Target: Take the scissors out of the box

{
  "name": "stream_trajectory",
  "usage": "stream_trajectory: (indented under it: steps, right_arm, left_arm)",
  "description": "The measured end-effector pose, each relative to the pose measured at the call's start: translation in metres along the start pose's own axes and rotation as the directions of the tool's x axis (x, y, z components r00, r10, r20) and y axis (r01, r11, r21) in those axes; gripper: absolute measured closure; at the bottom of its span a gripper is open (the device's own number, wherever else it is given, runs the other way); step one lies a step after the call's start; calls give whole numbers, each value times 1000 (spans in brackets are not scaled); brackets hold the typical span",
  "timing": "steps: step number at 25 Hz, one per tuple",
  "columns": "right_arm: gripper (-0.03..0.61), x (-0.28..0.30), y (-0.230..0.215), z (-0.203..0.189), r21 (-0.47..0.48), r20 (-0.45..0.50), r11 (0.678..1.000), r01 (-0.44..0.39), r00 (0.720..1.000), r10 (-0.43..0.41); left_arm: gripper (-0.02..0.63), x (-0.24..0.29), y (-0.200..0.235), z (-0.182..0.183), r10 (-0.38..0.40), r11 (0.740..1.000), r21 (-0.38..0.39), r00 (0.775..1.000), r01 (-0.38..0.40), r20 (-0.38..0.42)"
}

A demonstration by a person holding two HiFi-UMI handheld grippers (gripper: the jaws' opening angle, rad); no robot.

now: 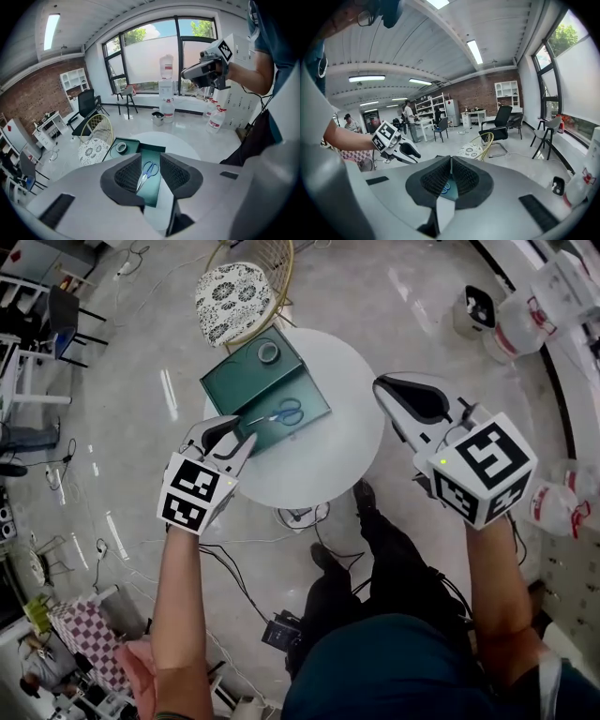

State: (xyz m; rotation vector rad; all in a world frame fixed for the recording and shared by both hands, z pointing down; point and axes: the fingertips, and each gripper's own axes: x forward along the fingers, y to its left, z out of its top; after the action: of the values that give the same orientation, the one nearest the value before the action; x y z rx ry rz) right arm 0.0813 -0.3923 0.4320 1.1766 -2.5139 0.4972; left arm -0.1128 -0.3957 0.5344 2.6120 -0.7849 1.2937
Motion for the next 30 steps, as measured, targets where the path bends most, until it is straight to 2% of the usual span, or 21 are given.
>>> stream_trajectory:
  steps: [5,8,16,21,30]
  right_arm:
    - [540,6,-22,-21,24,-21,1000,3,1000,-2]
    - [540,10,-34,-36,39,-34,999,9,999,-8]
    - [540,20,-62,-70,67,-68,997,25,997,-20]
    - [540,25,-77,-87,87,-84,996,34,996,-27]
    - [540,38,-92,-113,119,-116,992,41,993,-27]
  left_arm:
    - [439,51,-1,-21,-61,998,21,993,63,-101]
    - [431,79,-4,-35,-86,995,31,985,92,-147]
    - [426,137,7,-68,-87,988,101,960,117,-267]
    - [410,166,7,-91,-83,978,153,930,145,-357]
    - [400,203,8,-116,-91,963,192,897,190,-433]
